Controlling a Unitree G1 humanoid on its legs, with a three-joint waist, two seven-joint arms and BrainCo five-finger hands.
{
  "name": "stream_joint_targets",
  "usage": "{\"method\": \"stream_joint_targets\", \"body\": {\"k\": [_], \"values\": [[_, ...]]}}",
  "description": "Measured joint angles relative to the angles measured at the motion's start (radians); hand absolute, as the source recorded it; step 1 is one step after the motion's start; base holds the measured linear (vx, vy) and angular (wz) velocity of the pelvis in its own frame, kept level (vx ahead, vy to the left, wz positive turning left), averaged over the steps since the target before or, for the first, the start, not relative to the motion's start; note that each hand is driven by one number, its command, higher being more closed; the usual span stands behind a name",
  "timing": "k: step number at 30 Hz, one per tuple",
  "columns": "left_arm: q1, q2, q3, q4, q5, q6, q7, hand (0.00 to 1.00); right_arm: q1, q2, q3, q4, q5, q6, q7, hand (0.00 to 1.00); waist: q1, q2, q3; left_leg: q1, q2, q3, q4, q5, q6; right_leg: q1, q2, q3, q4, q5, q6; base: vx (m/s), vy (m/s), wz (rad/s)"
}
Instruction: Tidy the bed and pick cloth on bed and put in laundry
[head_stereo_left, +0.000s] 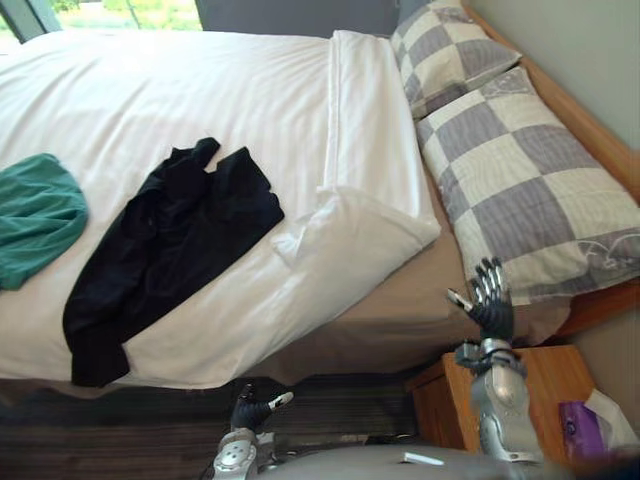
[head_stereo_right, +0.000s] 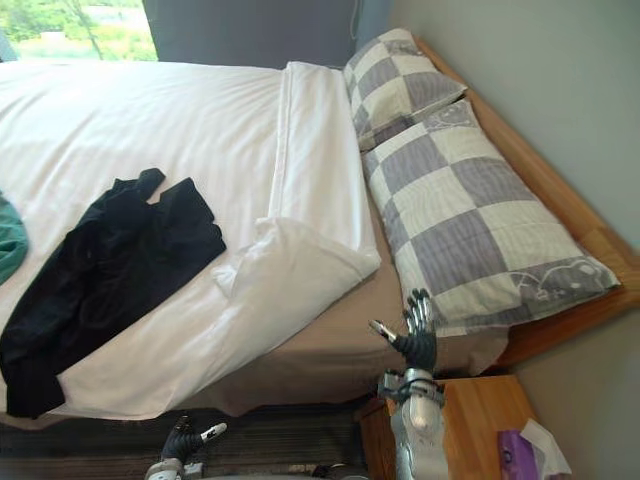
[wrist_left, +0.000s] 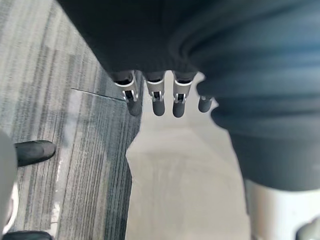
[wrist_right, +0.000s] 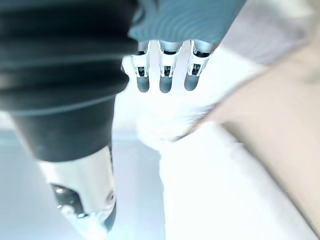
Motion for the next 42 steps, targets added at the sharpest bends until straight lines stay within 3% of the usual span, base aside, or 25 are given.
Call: {"method": "stream_joint_targets", "body": {"k": [2, 10, 12, 14, 17, 21, 29, 37, 38, 42], "values": [[0.000, 0.015, 0.001, -0.001, 0.001, 0.000, 0.001, 0.00, -0.051, -0.071, 0.039, 0.001, -0.048, 0.079, 0.000, 0.00, 0.000, -0.006, 0.001, -0.011, -0.001, -0.025, 0.000, 0.001, 0.003, -0.002, 0.002, 0.000, -0.013, 0.011, 0.000, -0.07, 0.005, 0.10], [0.033, 0.073, 0.006, -0.006, 0.044, 0.013, 0.022, 0.00, -0.348, -0.214, 0.146, 0.084, -0.184, 0.249, -0.012, 0.00, 0.021, -0.014, 0.008, -0.052, 0.002, -0.070, -0.002, 0.019, 0.048, -0.021, 0.011, -0.015, -0.034, 0.035, -0.009, -0.08, -0.024, 0.11], [0.053, 0.086, 0.008, 0.015, 0.064, 0.034, 0.026, 0.00, -0.444, -0.228, 0.150, 0.136, -0.204, 0.313, -0.022, 0.00, 0.029, -0.038, 0.028, -0.077, 0.003, -0.098, -0.003, 0.032, 0.049, -0.026, 0.013, -0.040, -0.051, 0.046, -0.007, -0.05, -0.041, 0.35], [0.055, 0.108, 0.006, 0.021, 0.078, 0.057, 0.043, 0.00, -0.537, -0.248, 0.178, 0.183, -0.206, 0.372, -0.044, 0.00, 0.058, -0.069, 0.047, -0.115, 0.005, -0.108, -0.001, 0.047, 0.048, -0.055, 0.020, -0.044, -0.069, 0.070, -0.012, 0.00, -0.030, 0.20], [0.010, 0.128, -0.004, 0.019, 0.072, 0.108, 0.036, 0.00, -0.697, -0.259, 0.188, 0.254, -0.231, 0.427, -0.051, 0.00, 0.065, -0.074, 0.096, -0.167, 0.017, -0.136, 0.000, 0.071, 0.053, -0.082, 0.028, -0.007, -0.097, 0.126, -0.014, -0.02, 0.010, 0.26], [-0.103, 0.181, -0.037, -0.040, 0.035, 0.157, -0.003, 0.00, -0.884, -0.328, 0.189, 0.309, -0.231, 0.437, -0.058, 0.00, 0.084, -0.079, 0.173, -0.252, 0.020, -0.156, 0.000, 0.101, 0.067, -0.151, 0.029, 0.026, -0.116, 0.190, -0.005, -0.07, 0.041, 0.15], [-0.217, 0.209, -0.036, -0.096, -0.010, 0.193, -0.045, 0.00, -1.076, -0.468, 0.183, 0.343, -0.217, 0.434, -0.063, 0.00, 0.108, -0.075, 0.308, -0.350, -0.001, -0.174, 0.000, 0.139, 0.093, -0.239, 0.008, 0.068, -0.122, 0.234, 0.011, -0.05, 0.067, 0.08], [-0.273, 0.192, -0.068, -0.117, -0.051, 0.208, -0.052, 0.00, -1.203, -0.489, 0.193, 0.442, -0.187, 0.432, -0.008, 0.00, 0.121, -0.044, 0.350, -0.441, -0.019, -0.186, 0.000, 0.167, 0.101, -0.310, -0.007, 0.074, -0.152, 0.255, 0.010, 0.04, 0.034, 0.07], [-0.285, 0.188, -0.086, -0.116, -0.058, 0.207, -0.052, 0.00, -1.203, -0.490, 0.196, 0.444, -0.180, 0.436, -0.007, 1.00, 0.125, -0.031, 0.358, -0.454, -0.024, -0.186, 0.000, 0.169, 0.104, -0.322, -0.011, 0.075, -0.154, 0.255, 0.010, 0.07, 0.038, -0.01], [-0.322, 0.182, -0.119, -0.115, -0.099, 0.203, -0.053, 0.00, -1.204, -0.489, 0.228, 0.491, -0.180, 0.454, 0.022, 1.00, 0.129, -0.014, 0.368, -0.479, -0.035, -0.185, 0.000, 0.176, 0.107, -0.336, -0.022, 0.076, -0.176, 0.255, 0.010, 0.07, 0.026, 0.04]]}}
